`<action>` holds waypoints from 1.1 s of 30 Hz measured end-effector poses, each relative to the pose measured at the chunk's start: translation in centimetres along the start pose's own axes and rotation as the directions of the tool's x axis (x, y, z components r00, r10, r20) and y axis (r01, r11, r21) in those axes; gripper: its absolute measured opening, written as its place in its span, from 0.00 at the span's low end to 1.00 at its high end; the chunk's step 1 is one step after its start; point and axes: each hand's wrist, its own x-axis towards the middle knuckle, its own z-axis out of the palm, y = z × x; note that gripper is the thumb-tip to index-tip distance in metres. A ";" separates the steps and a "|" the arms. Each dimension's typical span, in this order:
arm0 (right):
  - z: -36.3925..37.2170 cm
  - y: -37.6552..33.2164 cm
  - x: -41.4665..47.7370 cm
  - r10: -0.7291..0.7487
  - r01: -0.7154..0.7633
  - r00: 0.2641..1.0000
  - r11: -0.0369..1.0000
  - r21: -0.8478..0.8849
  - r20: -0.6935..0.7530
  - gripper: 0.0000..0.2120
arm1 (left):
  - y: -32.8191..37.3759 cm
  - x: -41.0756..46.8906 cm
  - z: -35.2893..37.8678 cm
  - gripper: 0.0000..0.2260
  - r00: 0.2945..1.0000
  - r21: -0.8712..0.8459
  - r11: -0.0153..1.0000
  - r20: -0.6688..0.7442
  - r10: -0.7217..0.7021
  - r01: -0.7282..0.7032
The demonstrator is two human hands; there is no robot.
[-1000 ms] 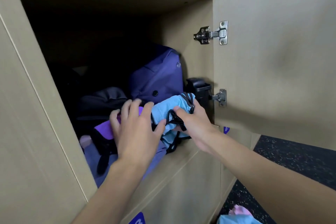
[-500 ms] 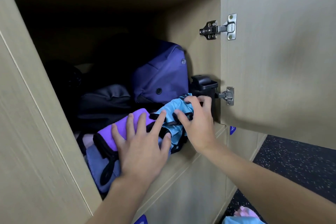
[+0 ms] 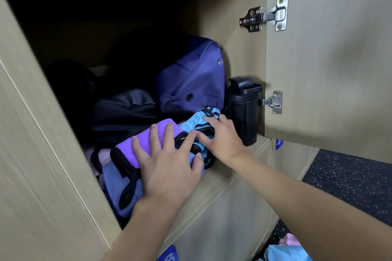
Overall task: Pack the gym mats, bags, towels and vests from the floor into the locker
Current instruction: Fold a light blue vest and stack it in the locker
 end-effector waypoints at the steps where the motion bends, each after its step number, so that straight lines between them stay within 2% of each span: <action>1: -0.1 -0.1 0.2 0.003 -0.003 1.000 1.000 -0.018 0.009 0.32 | 0.0 0.0 0.0 0.25 1.000 0.008 1.000 0.004 -0.001 0.001; 3: -0.3 -0.3 0.0 -0.014 0.014 1.000 1.000 -0.025 -0.019 0.31 | -0.1 0.0 0.1 0.25 1.000 0.015 1.000 0.006 -0.001 0.001; 7: -0.4 0.7 -1.8 -0.046 0.055 0.990 0.996 0.067 -0.134 0.33 | -0.1 0.0 0.1 0.26 1.000 0.012 1.000 -0.012 -0.006 0.006; 12: 0.0 1.0 -1.8 -0.047 0.050 0.997 0.998 0.048 -0.068 0.37 | -0.1 0.1 0.2 0.25 1.000 0.016 1.000 0.000 0.006 -0.006; 16: -0.8 0.9 -2.2 -0.078 0.085 0.994 0.993 0.083 -0.078 0.35 | -0.2 0.2 0.0 0.26 1.000 -0.009 1.000 -0.011 0.006 -0.006; 19: -1.5 1.0 -2.9 -0.083 0.086 0.994 0.995 0.042 -0.069 0.36 | -0.2 0.4 -0.3 0.26 1.000 -0.049 0.999 -0.008 0.009 -0.010; 22: -2.3 1.0 -3.6 -0.059 0.057 0.995 0.998 -0.030 -0.084 0.37 | -0.2 0.3 -0.8 0.26 1.000 -0.076 0.997 0.023 0.010 -0.008; 29: -4.9 1.0 -6.4 -0.028 0.024 0.995 0.999 -0.035 -0.097 0.36 | -0.2 -0.6 -3.1 0.30 0.989 -0.128 0.989 0.119 0.083 -0.068; 33: -6.3 1.2 -9.6 0.023 -0.026 0.996 0.999 -0.031 -0.084 0.31 | 0.5 -2.0 -4.7 0.27 0.988 -0.202 0.970 0.045 0.145 -0.133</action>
